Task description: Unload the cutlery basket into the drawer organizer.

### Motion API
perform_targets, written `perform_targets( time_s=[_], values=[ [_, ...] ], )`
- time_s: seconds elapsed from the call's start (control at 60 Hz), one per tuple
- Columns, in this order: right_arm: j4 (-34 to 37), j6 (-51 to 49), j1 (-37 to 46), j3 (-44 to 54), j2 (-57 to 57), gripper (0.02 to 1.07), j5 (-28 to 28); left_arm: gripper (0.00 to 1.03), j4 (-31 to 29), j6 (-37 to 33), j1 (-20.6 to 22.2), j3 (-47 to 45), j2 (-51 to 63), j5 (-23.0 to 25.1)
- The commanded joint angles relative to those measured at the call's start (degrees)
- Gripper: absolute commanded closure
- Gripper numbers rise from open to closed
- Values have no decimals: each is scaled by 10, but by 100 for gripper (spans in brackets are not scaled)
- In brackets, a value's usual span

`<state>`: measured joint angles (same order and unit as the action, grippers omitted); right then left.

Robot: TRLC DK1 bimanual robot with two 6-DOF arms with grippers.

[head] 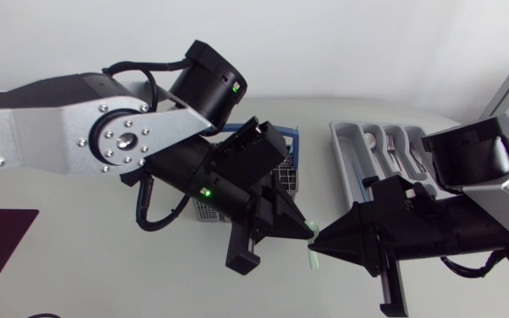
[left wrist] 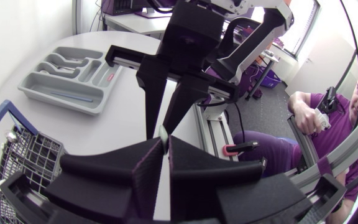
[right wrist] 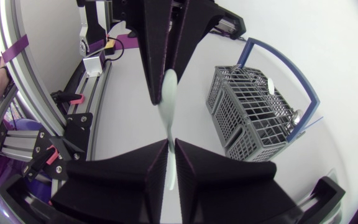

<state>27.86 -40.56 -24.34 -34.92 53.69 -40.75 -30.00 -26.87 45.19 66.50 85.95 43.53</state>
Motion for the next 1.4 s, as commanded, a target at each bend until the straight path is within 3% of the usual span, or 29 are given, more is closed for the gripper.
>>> perform_targets(
  time_s=[0.0,0.15,0.25,0.317,0.367,0.483,0.617,0.75,0.933,1.233,1.383],
  values=[
    [10,-1,-7,-12,6,101,-2,81,-3,-10,3,16,11,6],
    [19,2,-7,-12,4,101,1,79,-1,-5,-10,27,13,6],
    [21,2,-7,-8,2,101,11,54,0,1,-17,29,11,7],
    [22,2,-7,-4,2,101,18,46,1,1,-18,29,6,7],
    [25,1,-7,0,-1,101,23,32,11,11,-23,29,-3,7],
    [35,-6,-1,6,-12,101,43,20,39,41,-47,28,-26,7],
    [48,-36,46,14,-23,101,52,20,46,62,-90,28,-54,-5],
    [59,-80,105,20,-28,101,55,20,52,52,-114,-4,-90,-87],
    [54,-160,194,31,-34,101,74,20,53,1,-135,-48,-105,-155],
    [-54,-290,329,81,-35,101,142,20,61,-64,-144,-78,-104,-206],
    [-108,-343,389,85,12,101,144,20,61,-70,-146,-77,-105,-213]
  ],
)
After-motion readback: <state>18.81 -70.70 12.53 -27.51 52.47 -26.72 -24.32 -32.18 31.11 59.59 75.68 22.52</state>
